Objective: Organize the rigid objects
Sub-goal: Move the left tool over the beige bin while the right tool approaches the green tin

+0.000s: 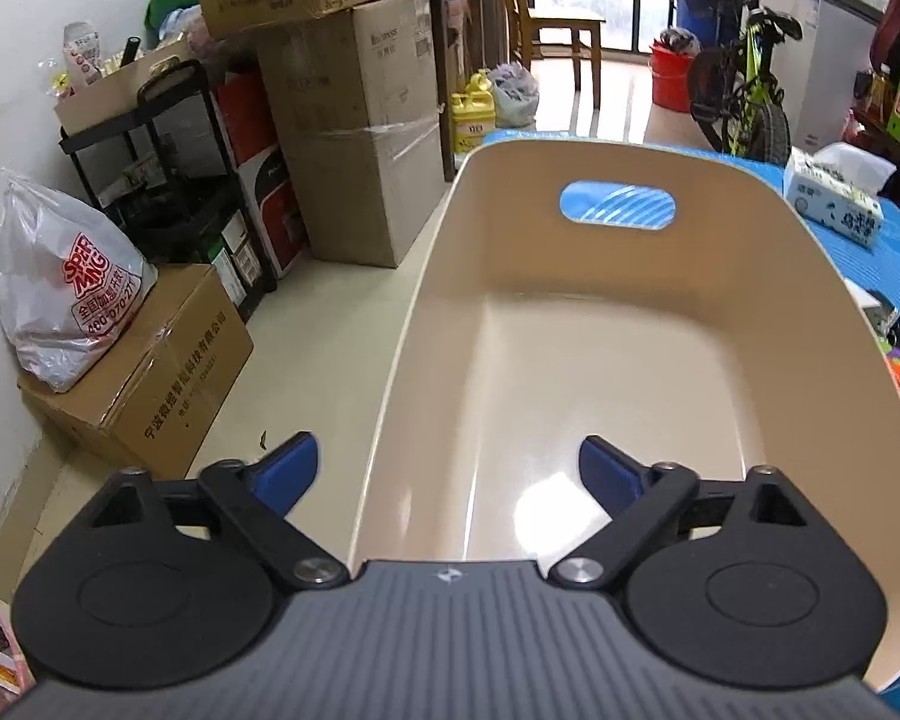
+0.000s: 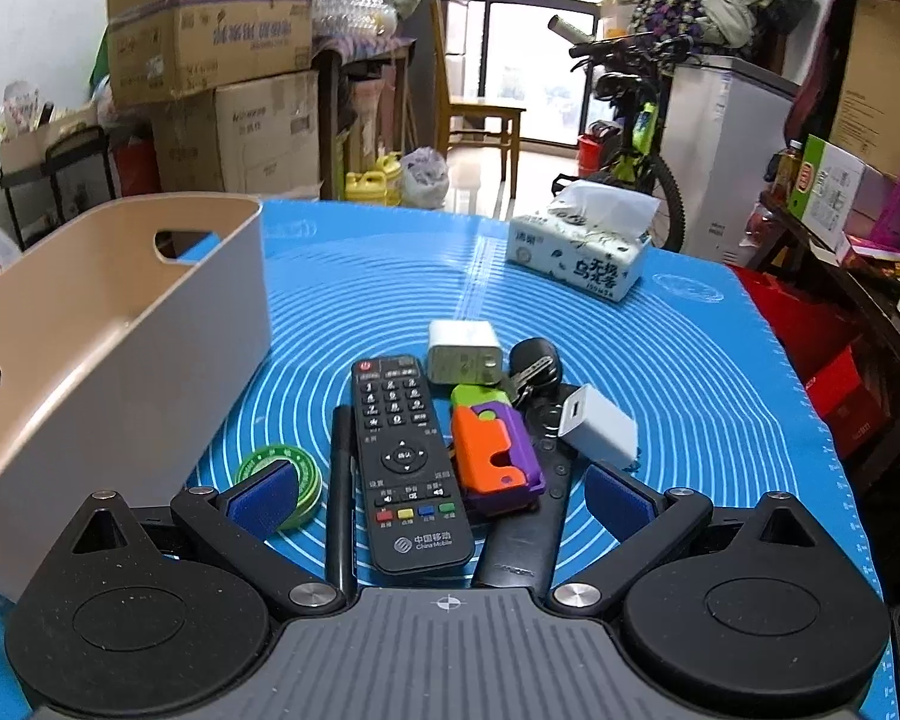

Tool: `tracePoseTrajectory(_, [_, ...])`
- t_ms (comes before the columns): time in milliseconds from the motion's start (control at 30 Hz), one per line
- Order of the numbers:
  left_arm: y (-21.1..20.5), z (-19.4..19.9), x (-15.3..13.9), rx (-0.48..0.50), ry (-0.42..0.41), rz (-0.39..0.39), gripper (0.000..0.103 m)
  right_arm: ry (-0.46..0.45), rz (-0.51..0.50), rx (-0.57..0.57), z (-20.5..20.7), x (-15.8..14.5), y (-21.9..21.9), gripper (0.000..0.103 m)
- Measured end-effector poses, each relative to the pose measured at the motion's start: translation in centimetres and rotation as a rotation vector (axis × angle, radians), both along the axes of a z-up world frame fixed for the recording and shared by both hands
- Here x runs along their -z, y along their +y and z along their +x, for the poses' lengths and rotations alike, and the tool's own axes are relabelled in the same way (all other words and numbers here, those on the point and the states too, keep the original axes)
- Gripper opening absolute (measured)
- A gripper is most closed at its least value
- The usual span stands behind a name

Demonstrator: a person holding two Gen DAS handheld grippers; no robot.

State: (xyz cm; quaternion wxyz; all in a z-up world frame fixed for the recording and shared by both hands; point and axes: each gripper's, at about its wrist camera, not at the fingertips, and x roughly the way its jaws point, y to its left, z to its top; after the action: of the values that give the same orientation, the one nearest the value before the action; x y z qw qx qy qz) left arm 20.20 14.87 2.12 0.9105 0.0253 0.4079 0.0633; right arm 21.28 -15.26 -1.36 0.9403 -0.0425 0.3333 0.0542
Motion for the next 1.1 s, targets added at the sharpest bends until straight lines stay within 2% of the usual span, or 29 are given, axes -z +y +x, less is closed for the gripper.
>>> tracePoseTrajectory(67, [0.2, 0.3, 0.2, 0.000, 0.025, -0.010, 0.083, 0.016, -0.012, -0.011, 0.4, 0.5, 0.2, 0.100])
tracePoseTrajectory(167, [0.8, 0.4, 0.4, -0.008, 0.057, -0.011, 0.072, 0.035, -0.018, -0.024, 0.6, 1.1, 0.4, 0.100])
tracePoseTrajectory(267, [1.1, 0.1, 0.6, -0.005, 0.079, -0.002, 0.071, 0.046, -0.023, -0.032, 0.6, 1.5, 0.6, 0.100])
tracePoseTrajectory(333, [1.2, 0.0, 0.7, 0.001, 0.089, 0.000, 0.065, 0.053, -0.029, -0.041, 0.7, 1.8, 0.9, 0.100])
tracePoseTrajectory(400, [1.4, -0.2, 0.9, 0.002, 0.099, -0.006, 0.053, 0.057, -0.039, -0.055, 0.8, 2.0, 1.3, 0.100])
tracePoseTrajectory(433, [1.5, -0.3, 1.0, 0.002, 0.102, -0.011, 0.051, 0.061, -0.040, -0.065, 0.8, 2.0, 1.5, 0.100])
tracePoseTrajectory(533, [1.7, -0.4, 1.4, 0.009, 0.114, -0.017, 0.033, 0.066, -0.031, -0.101, 0.9, 2.1, 2.1, 0.100])
tracePoseTrajectory(600, [1.8, -0.4, 1.5, 0.010, 0.121, -0.016, 0.016, 0.071, -0.026, -0.124, 1.1, 2.2, 2.5, 0.100])
tracePoseTrajectory(767, [2.4, -0.5, 1.7, 0.016, 0.106, -0.054, 0.009, 0.077, -0.032, -0.174, 1.8, 2.4, 3.7, 0.100])
tracePoseTrajectory(867, [2.6, -0.5, 1.7, 0.026, 0.098, -0.070, 0.007, 0.080, -0.049, -0.217, 2.3, 2.7, 4.6, 0.100])
tracePoseTrajectory(1100, [2.8, -0.6, 1.8, 0.050, 0.093, -0.086, 0.005, 0.091, -0.082, -0.327, 3.4, 3.5, 6.7, 0.087])
